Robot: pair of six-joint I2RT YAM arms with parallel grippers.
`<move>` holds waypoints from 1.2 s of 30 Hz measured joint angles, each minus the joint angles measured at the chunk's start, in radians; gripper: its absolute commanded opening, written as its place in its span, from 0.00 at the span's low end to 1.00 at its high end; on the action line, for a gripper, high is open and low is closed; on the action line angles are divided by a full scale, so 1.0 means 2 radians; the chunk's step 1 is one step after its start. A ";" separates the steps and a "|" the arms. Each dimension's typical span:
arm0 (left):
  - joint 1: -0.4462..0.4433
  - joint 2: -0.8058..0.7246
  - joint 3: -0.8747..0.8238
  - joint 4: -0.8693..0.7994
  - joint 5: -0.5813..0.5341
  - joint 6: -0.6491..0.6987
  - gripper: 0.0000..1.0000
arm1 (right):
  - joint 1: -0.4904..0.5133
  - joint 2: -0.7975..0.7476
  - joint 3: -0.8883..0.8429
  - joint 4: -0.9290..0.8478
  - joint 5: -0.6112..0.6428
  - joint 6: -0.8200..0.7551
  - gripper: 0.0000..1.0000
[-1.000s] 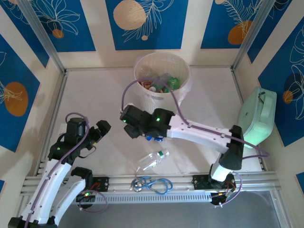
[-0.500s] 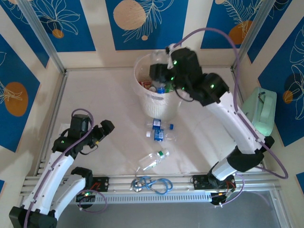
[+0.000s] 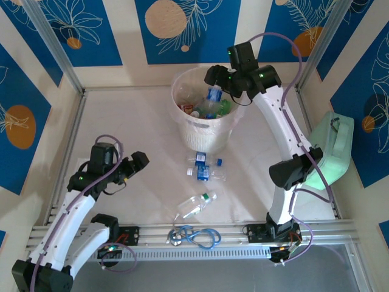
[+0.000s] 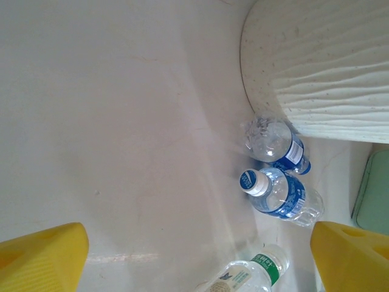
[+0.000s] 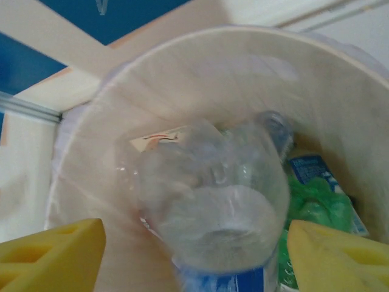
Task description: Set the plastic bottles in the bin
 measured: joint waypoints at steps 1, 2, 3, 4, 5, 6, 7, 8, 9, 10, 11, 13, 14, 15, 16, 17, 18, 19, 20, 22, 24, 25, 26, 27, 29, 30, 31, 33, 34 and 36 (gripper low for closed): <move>0.000 0.002 0.001 0.002 0.003 0.004 0.90 | -0.002 -0.004 -0.008 0.001 0.000 0.002 0.85; 0.000 0.005 0.003 0.002 0.004 0.009 0.89 | -0.002 -0.009 -0.017 0.001 0.001 0.004 0.86; -0.002 0.007 0.004 0.004 0.005 0.014 0.88 | -0.001 -0.015 -0.024 0.000 0.001 0.006 0.86; -0.004 0.009 0.006 0.005 0.005 0.019 0.87 | 0.000 -0.020 -0.027 -0.002 0.001 0.006 0.86; -0.009 0.013 0.009 0.005 0.005 0.026 0.86 | 0.002 -0.025 -0.027 -0.003 0.003 0.006 0.86; -0.014 0.017 0.012 0.005 0.003 0.031 0.85 | 0.004 -0.031 -0.027 -0.004 0.007 0.006 0.86; -0.019 0.019 0.015 0.006 0.000 0.037 0.85 | 0.007 -0.037 -0.027 -0.005 0.011 0.006 0.85; -0.028 0.023 0.018 0.006 -0.002 0.041 0.84 | 0.011 -0.046 -0.027 -0.008 0.016 0.004 0.85; -0.040 0.026 0.020 0.006 -0.006 0.047 0.84 | 0.018 -0.058 -0.028 -0.009 0.024 0.003 0.85; -0.050 0.028 0.021 0.009 -0.008 0.050 0.84 | 0.025 -0.068 -0.030 -0.010 0.029 0.002 0.85; -0.064 0.032 0.022 0.011 -0.012 0.053 0.84 | 0.034 -0.084 -0.036 -0.009 0.037 0.000 0.85; -0.094 0.041 0.025 0.013 -0.022 0.062 0.83 | 0.054 -0.119 -0.059 -0.008 0.051 -0.004 0.85; -0.112 0.048 0.028 0.013 -0.028 0.067 0.82 | 0.065 -0.140 -0.076 -0.007 0.059 -0.004 0.85; -0.130 0.056 0.032 0.015 -0.035 0.073 0.81 | 0.076 -0.162 -0.096 -0.006 0.067 -0.004 0.85; -0.147 0.065 0.036 0.016 -0.041 0.079 0.81 | 0.086 -0.183 -0.118 -0.004 0.073 -0.004 0.85; -0.165 0.074 0.042 0.017 -0.048 0.087 0.81 | 0.095 -0.206 -0.143 -0.002 0.079 -0.003 0.85; -0.182 0.083 0.047 0.017 -0.056 0.094 0.81 | 0.101 -0.229 -0.169 0.001 0.084 -0.002 0.85; -0.198 0.092 0.053 0.018 -0.064 0.104 0.81 | 0.106 -0.252 -0.198 0.002 0.090 0.001 0.85; -0.214 0.099 0.058 0.020 -0.070 0.113 0.82 | 0.109 -0.274 -0.226 0.004 0.095 0.005 0.85; -0.246 0.114 0.067 0.025 -0.080 0.131 0.82 | 0.111 -0.319 -0.285 0.003 0.103 0.016 0.85; -0.280 0.134 0.075 0.029 -0.085 0.151 0.82 | 0.109 -0.360 -0.339 0.002 0.105 0.030 0.85; -0.294 0.144 0.078 0.030 -0.087 0.159 0.82 | 0.107 -0.376 -0.360 0.001 0.105 0.037 0.85; -0.309 0.158 0.082 0.032 -0.089 0.169 0.82 | 0.105 -0.394 -0.382 -0.001 0.105 0.044 0.85; -0.322 0.170 0.085 0.033 -0.089 0.178 0.83 | 0.103 -0.406 -0.396 -0.002 0.105 0.050 0.85; -0.351 0.198 0.092 0.037 -0.088 0.199 0.84 | 0.101 -0.427 -0.422 -0.006 0.105 0.062 0.85; -0.364 0.210 0.096 0.037 -0.088 0.209 0.85 | 0.100 -0.436 -0.435 -0.008 0.105 0.067 0.85; -0.376 0.220 0.099 0.037 -0.088 0.220 0.85 | 0.099 -0.443 -0.444 -0.010 0.105 0.072 0.85; -0.398 0.240 0.108 0.035 -0.089 0.240 0.86 | 0.096 -0.456 -0.465 -0.012 0.104 0.081 0.85; -0.407 0.248 0.112 0.035 -0.090 0.249 0.87 | 0.094 -0.462 -0.475 -0.012 0.104 0.085 0.85; -0.422 0.264 0.120 0.035 -0.094 0.269 0.87 | 0.090 -0.473 -0.494 -0.013 0.102 0.093 0.85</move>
